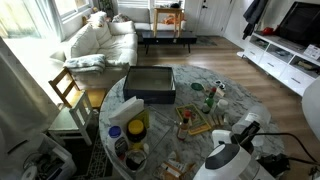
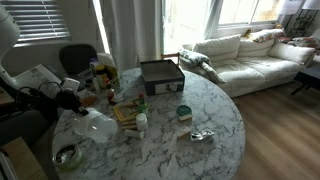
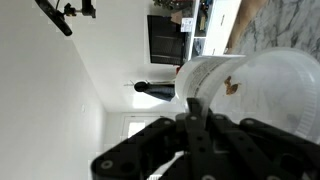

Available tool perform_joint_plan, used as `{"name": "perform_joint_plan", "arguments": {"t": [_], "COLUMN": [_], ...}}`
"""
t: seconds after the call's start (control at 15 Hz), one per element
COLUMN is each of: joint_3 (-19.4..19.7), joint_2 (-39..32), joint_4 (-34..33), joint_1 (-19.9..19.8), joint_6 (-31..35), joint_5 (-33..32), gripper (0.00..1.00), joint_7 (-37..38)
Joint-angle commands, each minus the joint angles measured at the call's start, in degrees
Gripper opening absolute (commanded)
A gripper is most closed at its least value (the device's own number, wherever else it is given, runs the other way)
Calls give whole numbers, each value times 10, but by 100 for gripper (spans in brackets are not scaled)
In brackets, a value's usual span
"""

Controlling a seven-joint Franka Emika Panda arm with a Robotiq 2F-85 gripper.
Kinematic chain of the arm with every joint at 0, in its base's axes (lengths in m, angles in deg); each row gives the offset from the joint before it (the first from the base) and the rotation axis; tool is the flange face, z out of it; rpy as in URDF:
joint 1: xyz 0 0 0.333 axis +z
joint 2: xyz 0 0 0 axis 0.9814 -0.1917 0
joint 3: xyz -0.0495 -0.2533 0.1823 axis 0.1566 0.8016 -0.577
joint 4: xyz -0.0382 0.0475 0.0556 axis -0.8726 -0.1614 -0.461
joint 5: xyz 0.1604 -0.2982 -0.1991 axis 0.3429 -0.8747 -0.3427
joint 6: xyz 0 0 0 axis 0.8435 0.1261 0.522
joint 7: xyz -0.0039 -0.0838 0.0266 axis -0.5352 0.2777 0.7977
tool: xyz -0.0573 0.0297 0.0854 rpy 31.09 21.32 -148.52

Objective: Empty the plastic cup into the scoop

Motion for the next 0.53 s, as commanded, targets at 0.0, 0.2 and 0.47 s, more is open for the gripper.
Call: {"name": "perform_joint_plan", "arguments": {"t": [0.0, 0.2, 0.47], "joint_3": [-3, -3, -1], "joint_2": [-21, -30, -37], "joint_4": [-4, -5, -8], "joint_1": [7, 10, 10], "joint_6": [-20, -21, -24], "joint_5": [-11, -12, -13], "gripper": [1, 1, 1], "joint_7": [25, 41, 66]}}
